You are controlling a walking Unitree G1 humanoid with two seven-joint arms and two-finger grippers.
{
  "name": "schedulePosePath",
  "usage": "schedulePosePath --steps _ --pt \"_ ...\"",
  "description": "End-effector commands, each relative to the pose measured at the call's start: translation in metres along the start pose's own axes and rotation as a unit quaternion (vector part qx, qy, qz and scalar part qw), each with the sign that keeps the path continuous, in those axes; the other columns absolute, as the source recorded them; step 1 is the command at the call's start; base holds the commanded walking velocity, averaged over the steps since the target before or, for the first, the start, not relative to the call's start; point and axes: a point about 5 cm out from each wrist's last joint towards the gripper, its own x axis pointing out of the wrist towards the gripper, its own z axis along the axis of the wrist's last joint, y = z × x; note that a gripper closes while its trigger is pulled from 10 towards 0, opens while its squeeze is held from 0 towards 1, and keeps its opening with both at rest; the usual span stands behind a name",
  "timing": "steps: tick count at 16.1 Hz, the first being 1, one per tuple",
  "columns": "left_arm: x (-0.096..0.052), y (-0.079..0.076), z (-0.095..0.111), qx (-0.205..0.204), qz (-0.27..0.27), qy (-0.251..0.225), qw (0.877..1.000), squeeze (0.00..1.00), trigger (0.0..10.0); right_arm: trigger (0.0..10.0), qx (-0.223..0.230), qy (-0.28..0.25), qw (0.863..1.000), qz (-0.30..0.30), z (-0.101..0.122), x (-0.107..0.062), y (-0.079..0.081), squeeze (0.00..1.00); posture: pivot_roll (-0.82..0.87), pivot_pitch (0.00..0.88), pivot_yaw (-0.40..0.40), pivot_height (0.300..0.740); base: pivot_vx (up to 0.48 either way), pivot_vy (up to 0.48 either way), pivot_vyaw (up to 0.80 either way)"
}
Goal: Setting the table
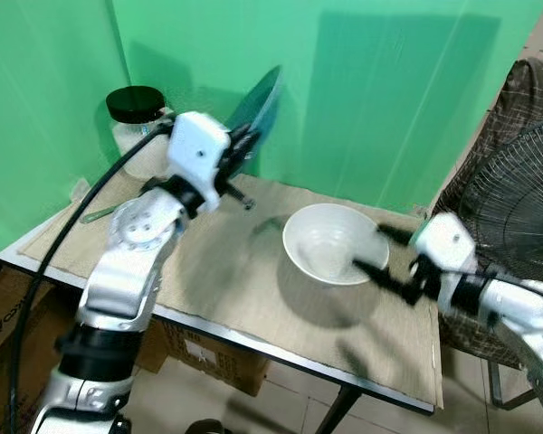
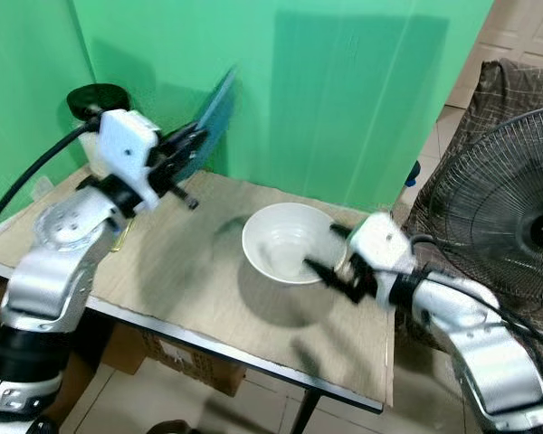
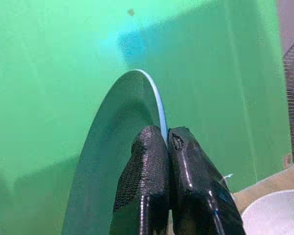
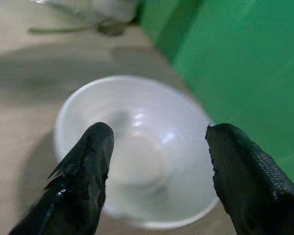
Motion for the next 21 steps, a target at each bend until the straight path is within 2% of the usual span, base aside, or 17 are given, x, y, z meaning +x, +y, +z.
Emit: schedulePosePath --steps 1,4,5,8,9,10,14,15,17,20,21 --pt "0.007 -0.005 0.011 0.018 -0.024 -0.023 0.999 0.0 0.0 10.0 -0.001 -0.012 1.0 -0.021 0.004 -0.002 -0.006 0.0 0.07 0.0 -0.025 0.74 0.0 0.0 0.0" --pt "0.001 -0.008 0.002 0.031 -0.055 0.007 0.998 0.0 0.0 10.0 0.051 -0.053 0.997 -0.025 0.009 0.0 -0.003 0.0 0.07 0.0 -0.025 0.74 0.0 0.0 0.0" --pt "-0.013 -0.006 -0.014 0.048 -0.099 0.058 0.992 0.0 0.0 10.0 0.116 -0.088 0.989 -0.006 0.011 0.007 0.008 0.0 0.07 0.0 -0.033 0.74 0.0 0.0 0.0" --pt "-0.028 -0.002 -0.024 0.108 -0.148 0.101 0.978 0.0 0.0 10.0 0.193 -0.122 0.973 0.012 0.014 0.019 0.018 0.0 0.08 0.0 -0.041 0.74 0.0 0.0 0.0" --pt "-0.033 -0.001 -0.027 0.142 -0.167 0.115 0.969 0.0 0.0 10.0 0.247 -0.137 0.959 0.01 0.018 0.03 0.019 0.6 0.08 0.0 -0.041 0.74 0.0 0.0 0.0" --pt "-0.036 -0.003 -0.028 0.157 -0.174 0.117 0.965 0.0 0.0 10.0 0.276 -0.146 0.95 0.008 0.022 0.037 0.018 1.0 0.08 0.0 -0.042 0.74 0.0 0.0 0.0" --pt "-0.042 -0.007 -0.025 0.202 -0.174 0.105 0.958 0.0 0.0 10.0 0.33 -0.185 0.925 0.029 0.039 0.047 0.016 1.0 0.09 0.0 -0.054 0.74 0.0 0.0 0.0" --pt "-0.044 -0.007 -0.021 0.225 -0.169 0.086 0.956 0.0 0.0 10.0 0.348 -0.186 0.918 0.041 0.042 0.051 0.016 1.0 0.09 0.0 -0.058 0.74 0.0 0.0 0.0" --pt "-0.045 -0.007 -0.016 0.246 -0.171 0.07 0.952 0.0 0.0 10.0 0.369 -0.18 0.91 0.057 0.042 0.053 0.018 1.0 0.1 0.0 -0.068 0.74 0.0 0.0 0.0" --pt "-0.037 -0.003 0.006 0.299 -0.168 0.021 0.939 0.0 0.0 10.0 0.426 -0.172 0.885 0.068 0.047 0.063 0.014 1.0 0.1 0.0 -0.073 0.74 0.0 0.0 0.0" --pt "-0.035 -0.006 0.012 0.305 -0.172 0.0 0.937 0.0 0.0 10.0 0.459 -0.175 0.869 0.054 0.049 0.069 0.007 1.0 0.1 0.0 -0.073 0.74 0.0 0.0 0.0"
